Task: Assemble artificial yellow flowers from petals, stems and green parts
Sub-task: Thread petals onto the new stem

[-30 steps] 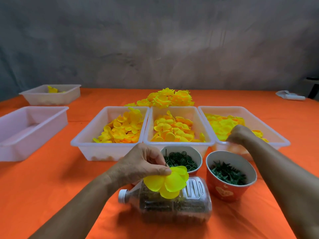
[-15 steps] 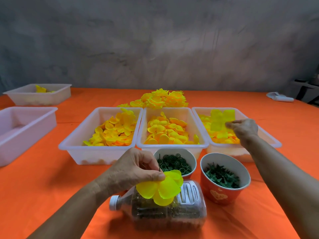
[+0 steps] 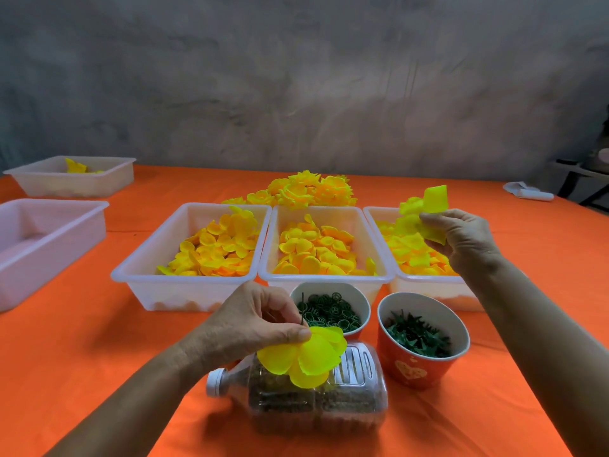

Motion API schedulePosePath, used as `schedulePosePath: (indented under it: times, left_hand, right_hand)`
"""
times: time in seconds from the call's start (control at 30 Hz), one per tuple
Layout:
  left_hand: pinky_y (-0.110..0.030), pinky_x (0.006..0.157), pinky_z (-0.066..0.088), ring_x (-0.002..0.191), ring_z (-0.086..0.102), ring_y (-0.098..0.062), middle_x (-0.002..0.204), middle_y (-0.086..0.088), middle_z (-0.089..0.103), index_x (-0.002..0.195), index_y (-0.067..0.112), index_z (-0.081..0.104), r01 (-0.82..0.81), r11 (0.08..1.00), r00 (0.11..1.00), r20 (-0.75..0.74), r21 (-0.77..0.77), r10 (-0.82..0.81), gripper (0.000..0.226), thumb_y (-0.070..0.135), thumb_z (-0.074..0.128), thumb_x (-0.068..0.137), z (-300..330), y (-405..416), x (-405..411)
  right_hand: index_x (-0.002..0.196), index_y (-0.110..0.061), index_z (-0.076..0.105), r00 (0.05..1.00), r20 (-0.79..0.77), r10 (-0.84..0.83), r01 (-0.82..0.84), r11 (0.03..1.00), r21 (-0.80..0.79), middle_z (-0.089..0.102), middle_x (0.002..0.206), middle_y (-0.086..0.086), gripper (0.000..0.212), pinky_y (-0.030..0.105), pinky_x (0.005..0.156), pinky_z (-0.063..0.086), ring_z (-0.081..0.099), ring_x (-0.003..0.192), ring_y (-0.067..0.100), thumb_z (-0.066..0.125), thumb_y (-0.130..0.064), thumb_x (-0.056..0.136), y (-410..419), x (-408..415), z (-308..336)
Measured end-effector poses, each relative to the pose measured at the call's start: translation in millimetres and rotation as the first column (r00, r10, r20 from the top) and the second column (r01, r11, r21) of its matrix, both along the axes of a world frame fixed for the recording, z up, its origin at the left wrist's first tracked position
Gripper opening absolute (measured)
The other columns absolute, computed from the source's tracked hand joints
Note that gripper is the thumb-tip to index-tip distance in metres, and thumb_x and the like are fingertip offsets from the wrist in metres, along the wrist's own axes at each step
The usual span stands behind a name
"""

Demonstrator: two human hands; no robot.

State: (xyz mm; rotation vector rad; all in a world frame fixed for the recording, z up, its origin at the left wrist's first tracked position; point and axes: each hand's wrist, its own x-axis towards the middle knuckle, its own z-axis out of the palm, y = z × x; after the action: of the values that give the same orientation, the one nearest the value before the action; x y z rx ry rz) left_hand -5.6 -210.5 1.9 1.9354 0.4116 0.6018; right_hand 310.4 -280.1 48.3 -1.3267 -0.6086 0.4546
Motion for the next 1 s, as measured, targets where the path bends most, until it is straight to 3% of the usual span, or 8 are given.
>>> schedulePosePath:
  times: [0.1,0.27,0.37,0.53,0.63,0.77,0.9,1.0]
  left_hand:
    - [-0.036,0.068,0.047,0.073,0.06,-0.021,0.077,-0.021,0.066,0.071,0.001,0.073,-0.011,1.0,1.0,-0.011,0.006,0.011,0.013,0.012,0.079,0.068,1.2,-0.1,-0.6]
    - [-0.024,0.067,0.047,0.073,0.061,-0.012,0.077,-0.007,0.069,0.079,0.004,0.074,-0.004,1.0,0.999,-0.055,-0.001,0.004,0.007,0.003,0.076,0.073,7.9,-2.7,-5.4]
    - [-0.025,0.071,0.049,0.078,0.06,-0.015,0.09,-0.021,0.069,0.088,0.006,0.073,-0.033,0.999,0.998,-0.062,-0.04,0.031,0.018,-0.001,0.077,0.072,14.4,-0.8,-13.4]
    - [-0.018,0.068,0.048,0.074,0.059,-0.007,0.087,-0.003,0.072,0.095,0.009,0.07,-0.097,0.993,0.992,0.073,-0.063,0.101,0.018,-0.001,0.065,0.082,31.9,2.1,-23.7]
    - [-0.022,0.065,0.048,0.068,0.057,-0.009,0.08,-0.003,0.068,0.089,0.008,0.071,-0.23,0.966,0.948,0.199,-0.117,0.249,0.024,0.027,0.056,0.085,46.9,-2.1,-19.2]
    - [-0.022,0.06,0.046,0.06,0.055,-0.009,0.07,0.002,0.068,0.074,0.013,0.07,-0.302,0.933,0.914,0.219,-0.195,0.342,0.043,0.054,0.06,0.068,64.4,-14.0,-9.8]
    - [-0.028,0.061,0.045,0.061,0.053,-0.013,0.071,-0.002,0.068,0.074,0.015,0.072,-0.286,0.935,0.929,0.181,-0.208,0.324,0.032,0.045,0.075,0.064,69.3,-23.7,-2.7]
    - [-0.051,0.085,0.049,0.081,0.059,-0.03,0.095,-0.024,0.07,0.088,0.007,0.073,-0.27,0.916,0.926,0.18,-0.296,0.331,0.039,0.032,0.073,0.058,70.5,-28.3,0.6]
  right_hand:
    - [0.079,-0.015,0.062,0.987,0.003,0.161,-0.161,0.986,0.039,0.07,0.063,-0.008,0.015,0.021,0.058,0.054,0.066,0.059,0.007,0.066,-0.001,0.078,-9.1,-30.0,5.3]
    - [0.1,-0.009,0.065,0.936,0.019,0.352,-0.353,0.936,0.019,0.071,0.086,0.005,0.03,0.021,0.057,0.053,0.068,0.069,0.015,0.066,0.0,0.072,-24.0,-79.3,14.8]
    - [0.094,-0.006,0.066,0.909,-0.017,0.416,-0.416,0.909,0.0,0.071,0.086,0.008,0.028,0.02,0.054,0.052,0.068,0.068,0.016,0.068,-0.003,0.066,-29.7,-101.0,23.1]
    - [0.073,-0.013,0.069,0.877,-0.082,0.474,-0.475,0.88,0.006,0.072,0.071,-0.001,0.016,0.018,0.051,0.051,0.068,0.061,0.01,0.069,-0.009,0.058,-33.0,-125.2,34.6]
    - [0.064,-0.016,0.073,0.84,-0.093,0.535,-0.537,0.843,-0.004,0.072,0.071,-0.002,0.009,0.019,0.051,0.052,0.068,0.062,0.01,0.069,-0.01,0.058,-30.1,-138.3,36.1]
    - [0.081,-0.012,0.07,0.806,-0.07,0.588,-0.591,0.806,-0.028,0.073,0.076,0.0,0.023,0.019,0.052,0.052,0.069,0.065,0.011,0.07,-0.012,0.058,-27.1,-152.8,34.9]
    - [0.084,-0.014,0.072,0.793,-0.026,0.609,-0.609,0.788,-0.094,0.073,0.08,-0.001,0.028,0.019,0.054,0.052,0.067,0.066,0.009,0.071,-0.017,0.056,-28.0,-159.8,35.0]
    - [0.084,-0.01,0.072,0.771,-0.05,0.635,-0.636,0.764,-0.106,0.073,0.078,0.002,0.028,0.021,0.054,0.053,0.068,0.065,0.011,0.07,-0.015,0.056,-29.3,-161.7,34.8]
